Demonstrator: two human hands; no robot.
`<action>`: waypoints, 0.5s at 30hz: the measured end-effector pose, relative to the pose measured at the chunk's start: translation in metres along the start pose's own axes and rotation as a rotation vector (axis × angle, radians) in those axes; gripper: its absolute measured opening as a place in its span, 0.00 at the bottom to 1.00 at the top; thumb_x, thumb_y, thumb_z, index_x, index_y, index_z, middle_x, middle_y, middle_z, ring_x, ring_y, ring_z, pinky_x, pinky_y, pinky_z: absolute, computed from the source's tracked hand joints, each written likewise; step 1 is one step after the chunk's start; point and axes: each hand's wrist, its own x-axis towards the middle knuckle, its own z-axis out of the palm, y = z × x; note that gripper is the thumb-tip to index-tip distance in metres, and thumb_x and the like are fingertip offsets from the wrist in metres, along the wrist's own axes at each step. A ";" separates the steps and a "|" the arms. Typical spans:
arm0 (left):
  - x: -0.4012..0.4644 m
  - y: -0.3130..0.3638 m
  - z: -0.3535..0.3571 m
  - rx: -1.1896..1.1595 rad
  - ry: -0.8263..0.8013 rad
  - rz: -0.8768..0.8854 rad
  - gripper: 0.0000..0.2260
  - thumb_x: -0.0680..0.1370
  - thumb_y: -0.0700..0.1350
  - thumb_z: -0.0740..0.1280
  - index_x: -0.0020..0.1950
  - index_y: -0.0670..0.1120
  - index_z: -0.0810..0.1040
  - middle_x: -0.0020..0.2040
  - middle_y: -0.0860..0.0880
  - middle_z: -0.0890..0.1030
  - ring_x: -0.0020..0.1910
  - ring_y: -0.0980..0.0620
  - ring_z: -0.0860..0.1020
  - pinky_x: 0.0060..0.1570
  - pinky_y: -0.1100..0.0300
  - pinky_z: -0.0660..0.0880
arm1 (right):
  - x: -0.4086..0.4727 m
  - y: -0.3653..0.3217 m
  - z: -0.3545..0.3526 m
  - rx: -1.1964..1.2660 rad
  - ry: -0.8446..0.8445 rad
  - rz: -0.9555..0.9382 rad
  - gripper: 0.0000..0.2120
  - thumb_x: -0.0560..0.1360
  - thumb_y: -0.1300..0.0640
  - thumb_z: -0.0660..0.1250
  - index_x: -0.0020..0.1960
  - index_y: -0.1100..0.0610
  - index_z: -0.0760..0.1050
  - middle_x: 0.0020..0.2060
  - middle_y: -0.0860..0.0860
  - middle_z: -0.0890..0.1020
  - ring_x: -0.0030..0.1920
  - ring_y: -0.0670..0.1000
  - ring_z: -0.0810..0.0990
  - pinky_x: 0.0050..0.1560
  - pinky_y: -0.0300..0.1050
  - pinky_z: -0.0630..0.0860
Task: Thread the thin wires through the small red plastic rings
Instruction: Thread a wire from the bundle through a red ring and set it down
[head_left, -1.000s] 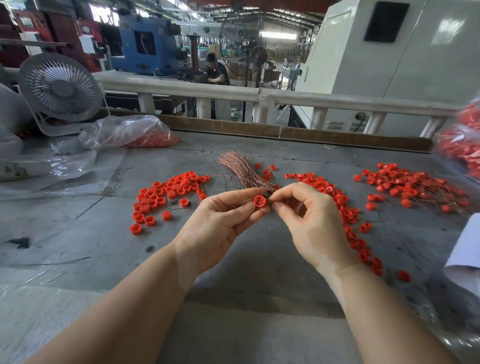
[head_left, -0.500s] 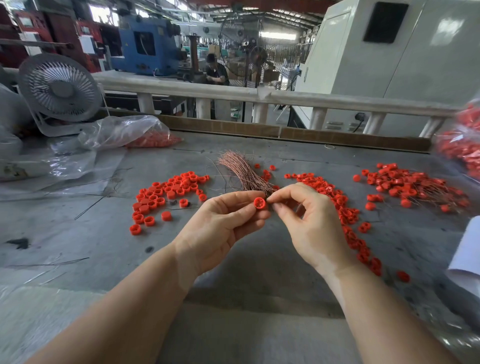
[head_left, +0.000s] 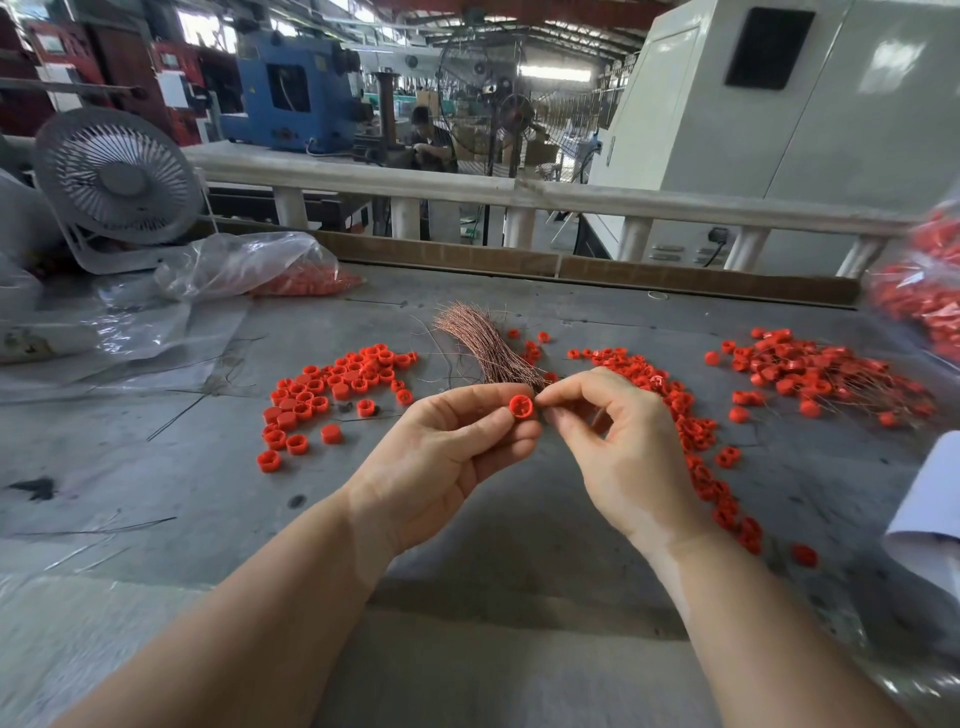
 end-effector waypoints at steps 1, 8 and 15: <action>0.000 0.000 0.000 -0.011 0.001 -0.001 0.10 0.67 0.35 0.64 0.44 0.39 0.82 0.37 0.43 0.82 0.34 0.53 0.82 0.38 0.64 0.80 | 0.000 0.000 0.000 0.002 -0.002 -0.003 0.09 0.70 0.69 0.69 0.40 0.56 0.81 0.35 0.47 0.79 0.36 0.39 0.73 0.40 0.28 0.66; 0.001 0.000 -0.001 -0.025 -0.001 -0.002 0.10 0.68 0.36 0.64 0.46 0.38 0.81 0.36 0.43 0.82 0.33 0.53 0.81 0.37 0.64 0.79 | -0.001 -0.001 0.001 0.046 -0.008 0.023 0.08 0.70 0.69 0.69 0.41 0.57 0.80 0.34 0.42 0.78 0.36 0.38 0.75 0.40 0.27 0.67; 0.001 0.000 -0.001 -0.032 0.016 0.000 0.10 0.69 0.36 0.63 0.46 0.38 0.80 0.35 0.44 0.81 0.33 0.54 0.80 0.37 0.64 0.79 | -0.001 -0.001 0.000 0.006 0.012 -0.015 0.07 0.70 0.68 0.69 0.41 0.57 0.79 0.35 0.46 0.80 0.36 0.42 0.74 0.42 0.33 0.70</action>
